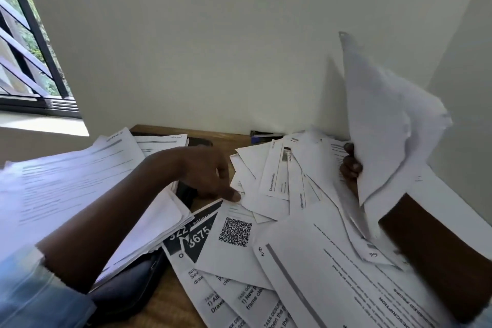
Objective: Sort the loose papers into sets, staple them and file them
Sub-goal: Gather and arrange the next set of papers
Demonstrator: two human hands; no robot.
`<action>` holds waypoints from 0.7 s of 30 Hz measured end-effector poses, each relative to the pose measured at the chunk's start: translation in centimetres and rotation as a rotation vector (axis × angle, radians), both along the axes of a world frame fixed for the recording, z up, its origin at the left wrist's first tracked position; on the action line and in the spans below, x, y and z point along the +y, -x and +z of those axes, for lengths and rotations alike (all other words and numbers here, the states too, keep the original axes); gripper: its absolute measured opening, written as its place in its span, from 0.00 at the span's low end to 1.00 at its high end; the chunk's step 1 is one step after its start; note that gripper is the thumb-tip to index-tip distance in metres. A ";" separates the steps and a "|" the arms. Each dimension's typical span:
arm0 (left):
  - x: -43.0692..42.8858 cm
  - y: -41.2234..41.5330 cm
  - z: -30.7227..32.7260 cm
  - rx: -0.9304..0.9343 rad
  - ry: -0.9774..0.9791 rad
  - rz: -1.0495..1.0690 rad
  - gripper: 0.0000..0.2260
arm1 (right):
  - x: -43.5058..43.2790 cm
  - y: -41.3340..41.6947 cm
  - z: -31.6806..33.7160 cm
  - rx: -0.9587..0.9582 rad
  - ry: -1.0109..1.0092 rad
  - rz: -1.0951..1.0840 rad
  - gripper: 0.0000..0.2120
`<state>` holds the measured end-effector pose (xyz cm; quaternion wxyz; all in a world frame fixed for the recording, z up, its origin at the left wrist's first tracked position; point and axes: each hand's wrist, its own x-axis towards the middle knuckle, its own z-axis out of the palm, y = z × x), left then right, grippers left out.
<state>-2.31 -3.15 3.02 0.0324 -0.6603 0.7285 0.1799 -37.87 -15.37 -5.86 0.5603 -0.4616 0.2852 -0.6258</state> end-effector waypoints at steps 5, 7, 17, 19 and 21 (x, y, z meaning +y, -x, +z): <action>1.4 1.1 1.4 -0.040 -0.220 0.017 0.22 | 0.5 -2.6 1.5 0.073 -0.184 -0.071 0.07; 1.8 1.4 1.9 -0.008 -0.275 -0.004 0.20 | 0.5 -2.9 1.7 0.060 -0.227 -0.105 0.14; 3.0 0.4 7.5 0.273 -0.033 0.044 0.06 | 1.8 -3.3 2.4 0.014 -0.199 -0.093 0.12; 2.9 0.1 9.4 0.098 0.096 0.056 0.06 | 1.7 -3.3 2.3 -0.024 -0.208 -0.079 0.15; 2.7 -0.7 11.5 -0.115 0.216 0.079 0.07 | 1.9 -3.5 2.4 0.001 -0.191 -0.088 0.14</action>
